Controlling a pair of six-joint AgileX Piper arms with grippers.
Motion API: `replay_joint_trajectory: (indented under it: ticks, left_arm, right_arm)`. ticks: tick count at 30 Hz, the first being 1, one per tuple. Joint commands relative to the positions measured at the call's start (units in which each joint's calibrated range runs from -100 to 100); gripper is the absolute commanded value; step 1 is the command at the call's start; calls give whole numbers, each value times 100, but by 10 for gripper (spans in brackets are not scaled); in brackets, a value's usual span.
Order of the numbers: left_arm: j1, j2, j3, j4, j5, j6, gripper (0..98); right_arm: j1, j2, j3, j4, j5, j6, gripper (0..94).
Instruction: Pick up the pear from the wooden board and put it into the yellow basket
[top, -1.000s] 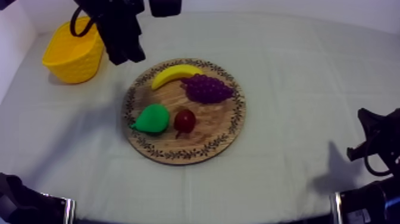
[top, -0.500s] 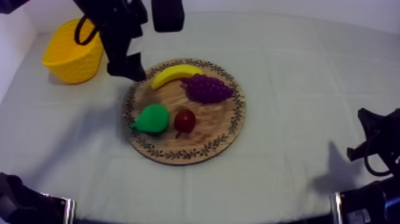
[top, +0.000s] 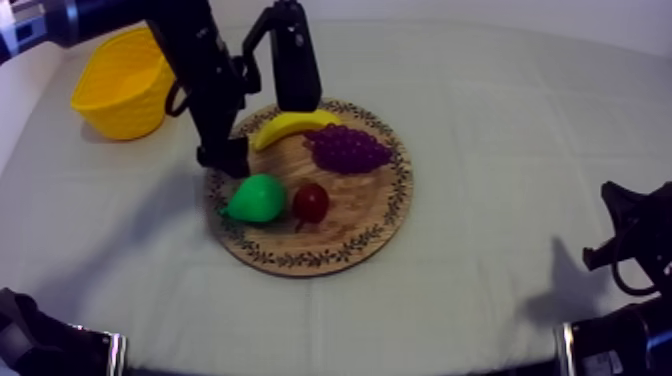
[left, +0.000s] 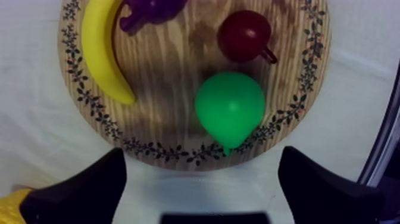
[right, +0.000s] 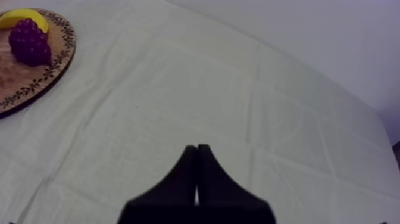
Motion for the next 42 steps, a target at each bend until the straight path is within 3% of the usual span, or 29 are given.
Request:
replay_joint_trajectory:
  ticks: [1, 23, 36, 42]
  left_arm:
    - [-3, 74, 113, 26, -114, 4, 967]
    - [132, 833, 834, 197, -1107, 30, 939]
    - [122, 1552, 624, 230, -1221, 30, 938]
    - [138, 1713, 518, 218, -1235, 121, 848]
  right_arm:
    - [-2, -3, -2, 1, 2, 1, 4]
    - [-4, -3, -2, 1, 2, 1, 4]
    - [-4, -3, -2, 1, 2, 1, 4]
    - [-4, -3, -2, 1, 2, 1, 4]
